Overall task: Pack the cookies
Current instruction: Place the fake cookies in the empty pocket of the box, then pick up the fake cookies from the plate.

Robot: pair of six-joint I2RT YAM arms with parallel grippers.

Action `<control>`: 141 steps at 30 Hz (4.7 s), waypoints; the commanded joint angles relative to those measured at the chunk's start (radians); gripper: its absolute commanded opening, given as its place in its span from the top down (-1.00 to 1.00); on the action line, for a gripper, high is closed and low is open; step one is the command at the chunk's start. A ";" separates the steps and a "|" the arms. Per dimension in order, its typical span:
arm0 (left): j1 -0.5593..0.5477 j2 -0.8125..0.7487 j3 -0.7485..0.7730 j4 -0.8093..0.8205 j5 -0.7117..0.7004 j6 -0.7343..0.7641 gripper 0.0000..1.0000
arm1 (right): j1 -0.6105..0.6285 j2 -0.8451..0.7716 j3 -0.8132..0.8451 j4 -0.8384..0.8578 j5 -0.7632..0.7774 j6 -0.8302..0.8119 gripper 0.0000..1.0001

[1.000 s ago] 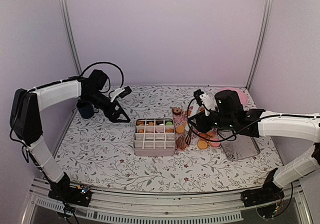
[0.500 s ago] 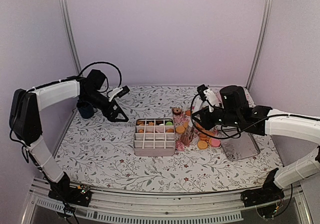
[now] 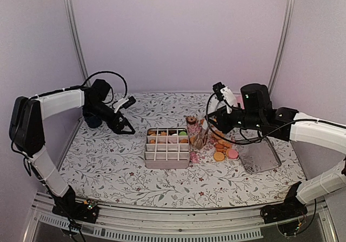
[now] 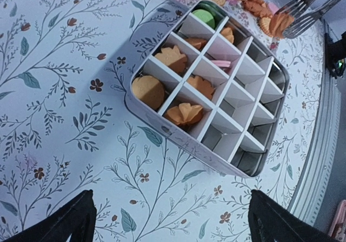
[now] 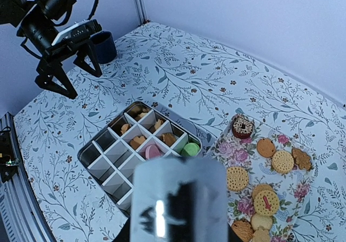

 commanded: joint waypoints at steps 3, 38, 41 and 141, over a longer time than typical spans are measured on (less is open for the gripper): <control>0.035 -0.045 -0.060 0.036 0.020 0.012 -0.98 | 0.007 0.038 0.142 0.052 -0.089 -0.041 1.00; 0.063 -0.086 -0.136 0.069 0.034 0.009 -0.98 | 0.155 0.565 0.556 0.117 -0.187 -0.078 0.48; 0.063 -0.087 -0.138 0.069 0.035 0.009 -0.98 | 0.155 0.564 0.556 0.121 -0.185 -0.078 0.46; 0.064 -0.074 -0.087 0.031 0.049 0.044 -0.98 | -0.137 -0.170 -0.197 -0.137 0.225 -0.033 0.17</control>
